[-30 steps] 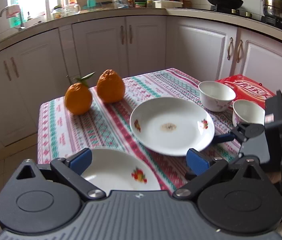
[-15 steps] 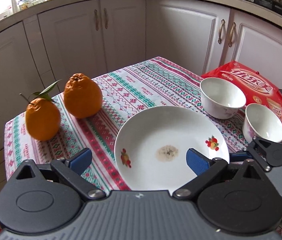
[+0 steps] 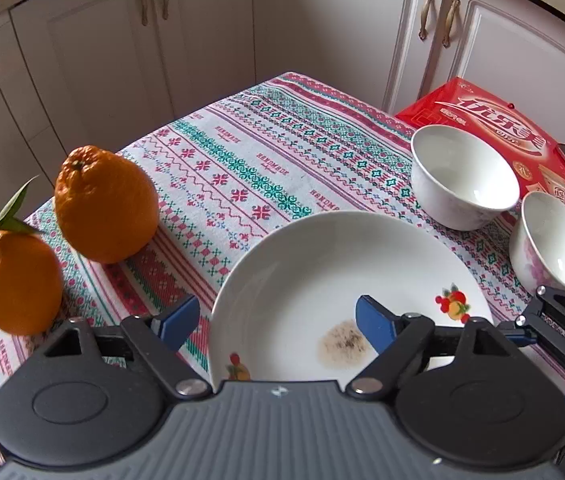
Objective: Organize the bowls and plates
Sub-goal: 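Close the left gripper on the rim of the stained white plate, then lift the stained plate with the left gripper toward the plate stack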
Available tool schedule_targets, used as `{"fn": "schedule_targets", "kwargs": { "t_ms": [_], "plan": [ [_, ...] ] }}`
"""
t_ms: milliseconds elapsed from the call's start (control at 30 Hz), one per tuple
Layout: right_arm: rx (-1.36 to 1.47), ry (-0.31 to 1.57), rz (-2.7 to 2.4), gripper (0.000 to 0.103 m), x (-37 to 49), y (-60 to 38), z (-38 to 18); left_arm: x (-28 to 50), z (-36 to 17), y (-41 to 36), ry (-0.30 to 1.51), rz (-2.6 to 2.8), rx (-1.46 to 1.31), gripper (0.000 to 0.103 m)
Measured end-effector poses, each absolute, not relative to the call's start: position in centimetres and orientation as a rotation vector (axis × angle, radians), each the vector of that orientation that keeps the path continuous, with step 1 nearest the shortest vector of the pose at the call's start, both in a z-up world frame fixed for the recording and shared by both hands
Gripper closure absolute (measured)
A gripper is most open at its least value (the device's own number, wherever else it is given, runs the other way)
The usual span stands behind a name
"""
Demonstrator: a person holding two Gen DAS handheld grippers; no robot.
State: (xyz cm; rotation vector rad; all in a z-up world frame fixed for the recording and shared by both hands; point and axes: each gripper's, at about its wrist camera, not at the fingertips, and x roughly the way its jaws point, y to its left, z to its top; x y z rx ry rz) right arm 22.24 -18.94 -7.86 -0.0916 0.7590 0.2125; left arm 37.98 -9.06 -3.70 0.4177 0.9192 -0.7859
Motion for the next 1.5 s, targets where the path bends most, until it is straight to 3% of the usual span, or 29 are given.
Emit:
{"fn": "schedule_targets", "kwargs": {
  "t_ms": [433, 1500],
  "plan": [
    [-0.093, 0.752, 0.214, 0.02, 22.4, -19.2, -7.9, 41.1, -5.6, -11.7, 1.069, -0.911, 0.528, 0.031],
    [-0.135, 0.765, 0.256, 0.02, 20.8, -18.4, -7.1, 39.5, -4.3, -10.2, 1.12, -0.978, 0.498, 0.031]
  ]
}}
